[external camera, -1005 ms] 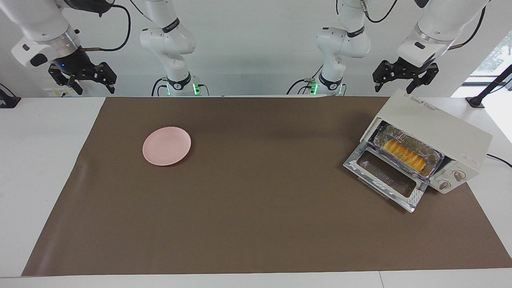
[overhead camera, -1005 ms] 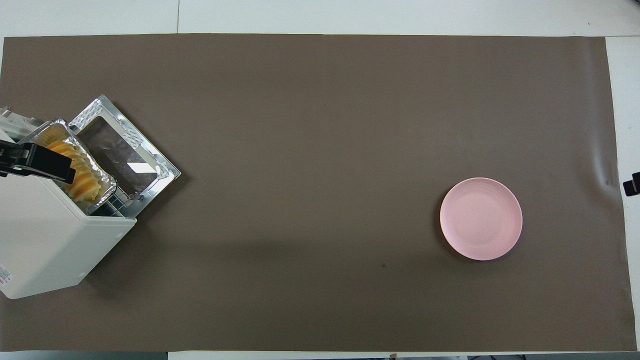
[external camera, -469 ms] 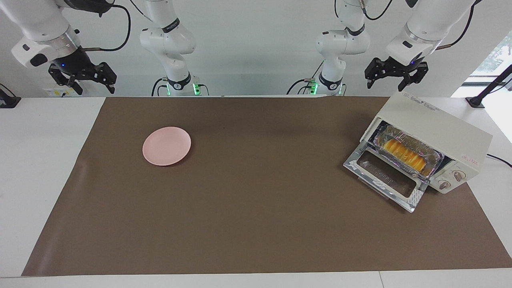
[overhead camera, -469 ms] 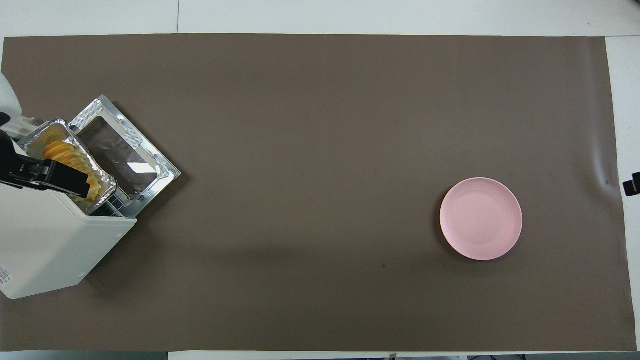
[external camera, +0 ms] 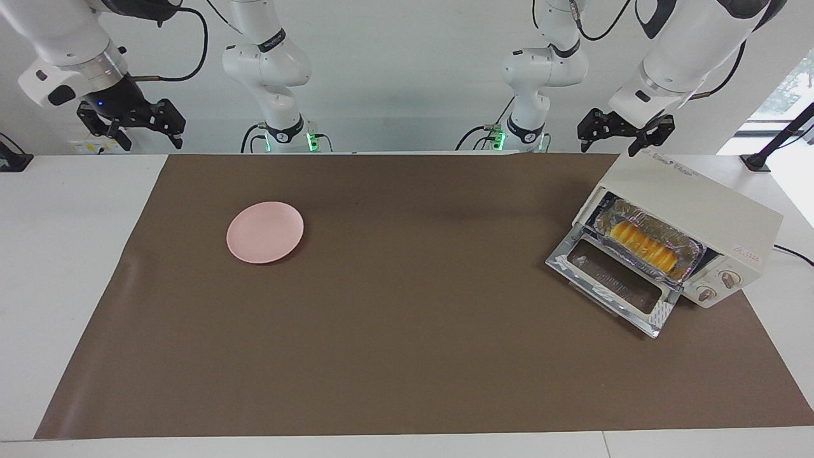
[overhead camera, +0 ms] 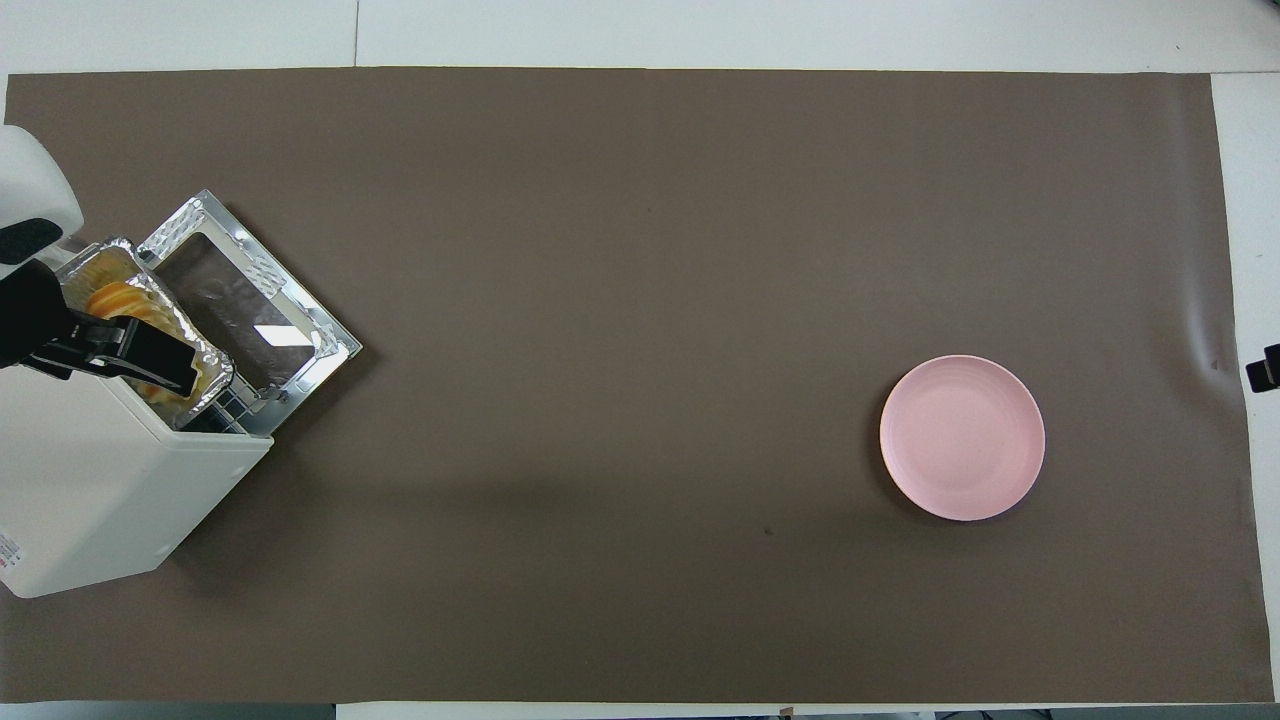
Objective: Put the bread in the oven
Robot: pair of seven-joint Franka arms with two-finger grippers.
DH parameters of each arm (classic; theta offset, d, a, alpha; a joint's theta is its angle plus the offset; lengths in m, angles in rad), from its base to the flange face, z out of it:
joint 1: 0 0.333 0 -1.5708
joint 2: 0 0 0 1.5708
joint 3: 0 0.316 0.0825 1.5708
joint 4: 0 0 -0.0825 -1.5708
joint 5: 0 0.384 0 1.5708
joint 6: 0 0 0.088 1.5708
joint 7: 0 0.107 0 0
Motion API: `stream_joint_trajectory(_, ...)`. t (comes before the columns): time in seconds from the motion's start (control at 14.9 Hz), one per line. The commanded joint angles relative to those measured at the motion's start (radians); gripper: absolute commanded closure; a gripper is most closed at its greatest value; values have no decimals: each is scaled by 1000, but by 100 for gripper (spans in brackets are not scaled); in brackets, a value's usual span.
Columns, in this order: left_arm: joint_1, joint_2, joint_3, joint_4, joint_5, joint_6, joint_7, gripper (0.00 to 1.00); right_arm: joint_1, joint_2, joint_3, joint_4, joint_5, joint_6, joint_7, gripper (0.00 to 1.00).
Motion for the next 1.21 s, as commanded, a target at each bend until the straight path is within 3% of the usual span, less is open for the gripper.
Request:
stream_joint_trajectory(0.0, 4, -37, -4, -48, 16, 29, 11, 0, -12, -12, 11, -15, -11, 4, -17, 0)
stream_joint_trajectory(1.14, 16, -45, -1, -49, 16, 48, -1, 0, -12, -13, 11, -15, -11, 5, -17, 0)
